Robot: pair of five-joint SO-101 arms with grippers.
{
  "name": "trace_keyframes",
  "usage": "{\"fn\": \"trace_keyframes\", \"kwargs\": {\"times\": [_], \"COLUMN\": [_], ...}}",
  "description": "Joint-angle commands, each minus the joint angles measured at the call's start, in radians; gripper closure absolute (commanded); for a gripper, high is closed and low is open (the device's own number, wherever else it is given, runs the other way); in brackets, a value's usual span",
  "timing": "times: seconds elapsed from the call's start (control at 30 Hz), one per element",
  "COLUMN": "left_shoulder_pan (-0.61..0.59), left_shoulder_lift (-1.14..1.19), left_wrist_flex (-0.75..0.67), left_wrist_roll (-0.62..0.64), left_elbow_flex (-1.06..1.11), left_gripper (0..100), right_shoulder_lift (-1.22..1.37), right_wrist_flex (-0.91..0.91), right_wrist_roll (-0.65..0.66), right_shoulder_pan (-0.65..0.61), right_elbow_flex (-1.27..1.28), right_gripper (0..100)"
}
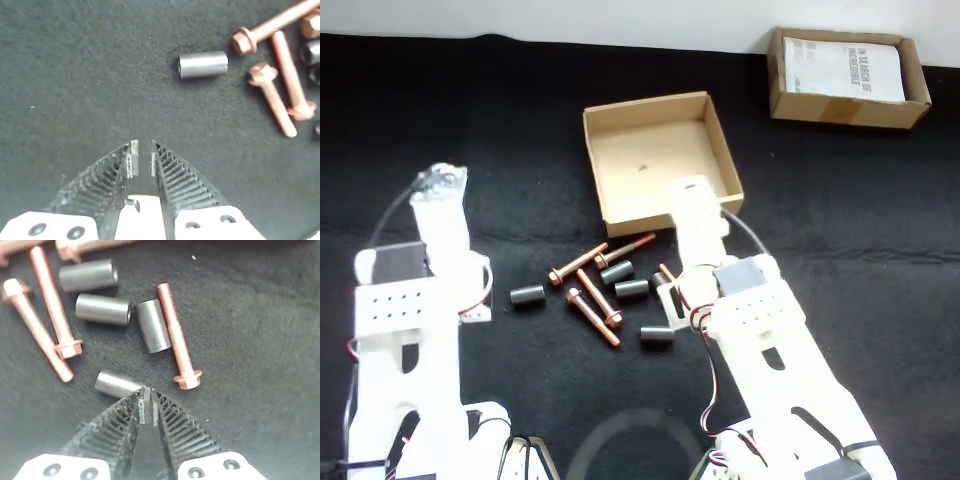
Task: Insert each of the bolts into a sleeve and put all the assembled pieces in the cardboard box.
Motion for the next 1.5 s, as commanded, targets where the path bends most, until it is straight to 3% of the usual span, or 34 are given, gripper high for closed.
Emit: {"fn": "trace_keyframes", "kwargs": {"times": [0.0,0.2,0.37,0.47,0.73,1.03,1.27,1.47], "left_shoulder_pan": [-0.008,-0.008,-0.008,-0.008,-0.108,-0.11,-0.11,-0.11], "left_shoulder_lift": [-0.013,-0.013,-0.013,-0.015,-0.013,-0.013,-0.012,-0.012], "left_wrist_flex": [-0.121,-0.262,-0.377,-0.454,-0.554,-0.562,-0.601,-0.601], "left_wrist_roll": [-0.005,-0.003,-0.002,0.0,-0.002,-0.005,-0.006,-0.006], "left_elbow_flex": [0.093,0.203,0.291,0.348,0.364,0.364,0.384,0.386], "left_gripper": [93,93,93,93,93,93,93,93], "right_shoulder_lift": [0.004,0.004,0.005,0.007,0.166,0.389,0.516,0.572], "right_wrist_flex": [0.025,0.09,0.145,0.162,0.153,0.077,0.016,-0.047], "right_wrist_roll": [0.118,0.276,0.404,0.46,0.578,0.664,0.669,0.671], "right_shoulder_pan": [-0.008,-0.14,-0.259,-0.288,-0.292,-0.286,-0.286,-0.216], "right_elbow_flex": [-0.013,-0.008,-0.012,-0.012,-0.113,-0.255,-0.257,-0.259], "right_gripper": [98.9,98.3,87.2,86.8,86.8,86.8,86.8,86.8]}}
